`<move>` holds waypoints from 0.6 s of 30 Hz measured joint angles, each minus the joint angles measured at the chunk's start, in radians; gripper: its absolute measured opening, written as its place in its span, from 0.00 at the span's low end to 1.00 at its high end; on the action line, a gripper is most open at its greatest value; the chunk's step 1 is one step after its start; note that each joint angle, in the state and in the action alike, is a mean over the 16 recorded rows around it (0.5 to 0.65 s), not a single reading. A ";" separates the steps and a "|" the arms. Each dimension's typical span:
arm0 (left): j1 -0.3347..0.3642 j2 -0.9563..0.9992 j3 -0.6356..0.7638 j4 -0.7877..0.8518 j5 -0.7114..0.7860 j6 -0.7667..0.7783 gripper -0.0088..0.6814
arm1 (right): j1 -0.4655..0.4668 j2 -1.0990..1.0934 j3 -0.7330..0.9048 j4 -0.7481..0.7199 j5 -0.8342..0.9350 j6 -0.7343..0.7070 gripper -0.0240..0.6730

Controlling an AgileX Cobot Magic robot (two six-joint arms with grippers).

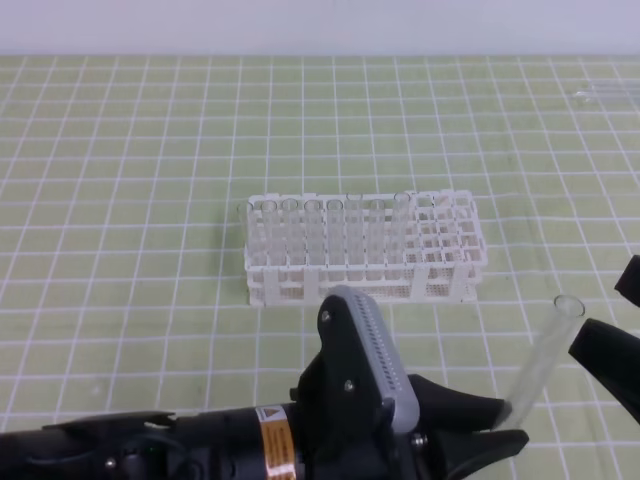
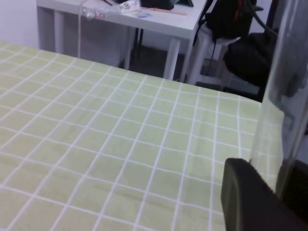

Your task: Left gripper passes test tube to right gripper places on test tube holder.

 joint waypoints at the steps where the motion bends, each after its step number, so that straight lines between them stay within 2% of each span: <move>1: 0.000 0.007 0.000 -0.002 -0.009 0.004 0.13 | 0.000 0.000 0.000 -0.004 0.003 0.000 0.79; 12: 0.000 0.055 -0.003 -0.002 -0.083 0.017 0.09 | 0.000 0.038 0.004 -0.053 0.046 0.000 0.79; 18: 0.000 0.063 -0.007 0.012 -0.095 0.018 0.11 | 0.000 0.105 0.005 -0.058 0.070 -0.027 0.78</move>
